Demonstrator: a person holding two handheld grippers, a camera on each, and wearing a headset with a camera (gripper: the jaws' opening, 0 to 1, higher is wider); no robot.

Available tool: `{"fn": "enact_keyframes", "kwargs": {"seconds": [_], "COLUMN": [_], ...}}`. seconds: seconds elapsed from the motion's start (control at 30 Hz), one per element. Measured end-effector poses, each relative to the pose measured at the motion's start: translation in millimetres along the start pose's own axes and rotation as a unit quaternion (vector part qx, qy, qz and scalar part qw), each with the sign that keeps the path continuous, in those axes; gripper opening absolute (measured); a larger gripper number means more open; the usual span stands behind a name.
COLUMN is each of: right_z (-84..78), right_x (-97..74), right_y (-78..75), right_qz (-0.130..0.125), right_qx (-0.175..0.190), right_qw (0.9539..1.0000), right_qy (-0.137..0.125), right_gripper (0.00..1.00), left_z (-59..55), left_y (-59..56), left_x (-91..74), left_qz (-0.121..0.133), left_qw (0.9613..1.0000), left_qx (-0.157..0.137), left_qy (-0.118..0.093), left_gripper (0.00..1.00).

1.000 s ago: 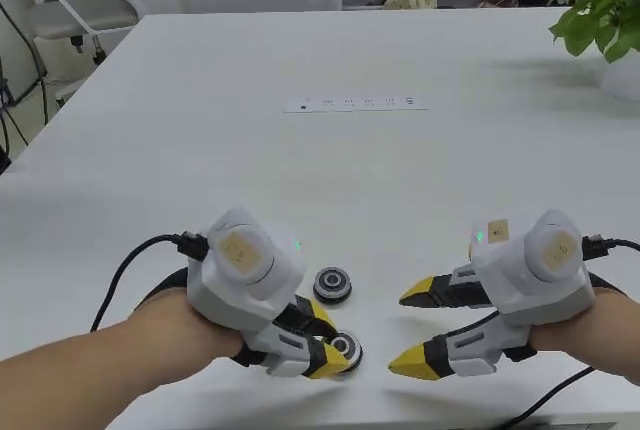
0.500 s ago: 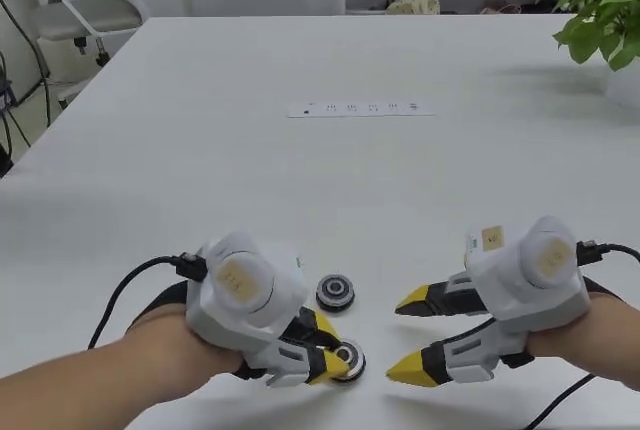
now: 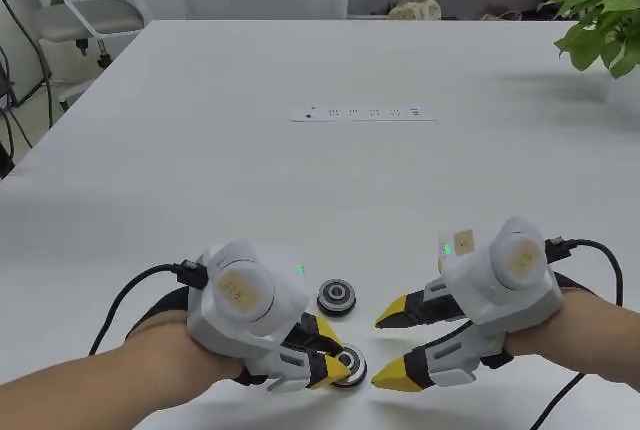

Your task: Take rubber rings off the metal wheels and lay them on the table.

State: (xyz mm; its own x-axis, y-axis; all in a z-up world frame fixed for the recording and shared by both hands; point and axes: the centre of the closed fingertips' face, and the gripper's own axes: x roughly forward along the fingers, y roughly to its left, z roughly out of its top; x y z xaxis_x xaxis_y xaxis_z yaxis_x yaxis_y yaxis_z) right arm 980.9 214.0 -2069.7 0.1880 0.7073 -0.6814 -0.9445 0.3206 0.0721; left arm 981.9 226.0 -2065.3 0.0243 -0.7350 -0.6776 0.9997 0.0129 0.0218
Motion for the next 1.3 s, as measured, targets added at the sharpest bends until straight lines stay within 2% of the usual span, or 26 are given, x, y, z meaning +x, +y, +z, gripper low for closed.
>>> {"fn": "enact_keyframes", "kwargs": {"seconds": [0.1, 0.33, 0.57, 0.73, 0.93, 1.03, 1.1, 1.3], "right_z": [0.2, -0.7, 1.6, -1.0, -1.7, -2.9, -7.0, -7.1], "right_x": [5.5, 14.1, 16.9, 18.0, 15.4, 14.1, 13.0, 12.9], "right_y": [3.5, 7.9, 4.8, 10.4, 9.2, 9.4, 8.1, 9.5], "right_qz": [0.009, 0.025, 0.028, 0.038, 0.030, 0.028, 0.025, 0.024], "right_qx": [-0.010, -0.004, 0.026, 0.042, 0.050, 0.052, 0.044, 0.049], "right_qw": [0.9999, 0.9995, 0.9993, 0.9984, 0.9983, 0.9982, 0.9987, 0.9985], "right_qy": [0.009, 0.017, 0.006, 0.003, -0.006, -0.005, 0.006, 0.003], "right_gripper": [0.32, 0.30, 0.27, 0.22, 0.20, 0.17, 0.11, 0.10], "left_z": [-0.1, -0.3, -0.4, -0.1, 0.3, 0.3, 0.2, 0.1], "left_y": [0.0, -0.2, -0.3, 0.0, 0.3, 0.3, 0.2, 0.1], "left_x": [0.2, 0.1, 0.1, 0.2, 0.7, 0.8, 0.8, 0.8], "left_qz": [0.000, 0.000, 0.001, 0.002, 0.003, 0.003, 0.003, 0.003], "left_qw": [1.0000, 1.0000, 1.0000, 1.0000, 1.0000, 1.0000, 1.0000, 1.0000], "left_qx": [-0.001, -0.001, -0.002, -0.003, -0.004, -0.004, -0.004, -0.004], "left_qy": [-0.001, -0.002, -0.004, -0.004, -0.005, -0.005, -0.005, -0.006], "left_gripper": [0.07, 0.07, 0.07, 0.07, 0.07, 0.07, 0.07, 0.07]}}
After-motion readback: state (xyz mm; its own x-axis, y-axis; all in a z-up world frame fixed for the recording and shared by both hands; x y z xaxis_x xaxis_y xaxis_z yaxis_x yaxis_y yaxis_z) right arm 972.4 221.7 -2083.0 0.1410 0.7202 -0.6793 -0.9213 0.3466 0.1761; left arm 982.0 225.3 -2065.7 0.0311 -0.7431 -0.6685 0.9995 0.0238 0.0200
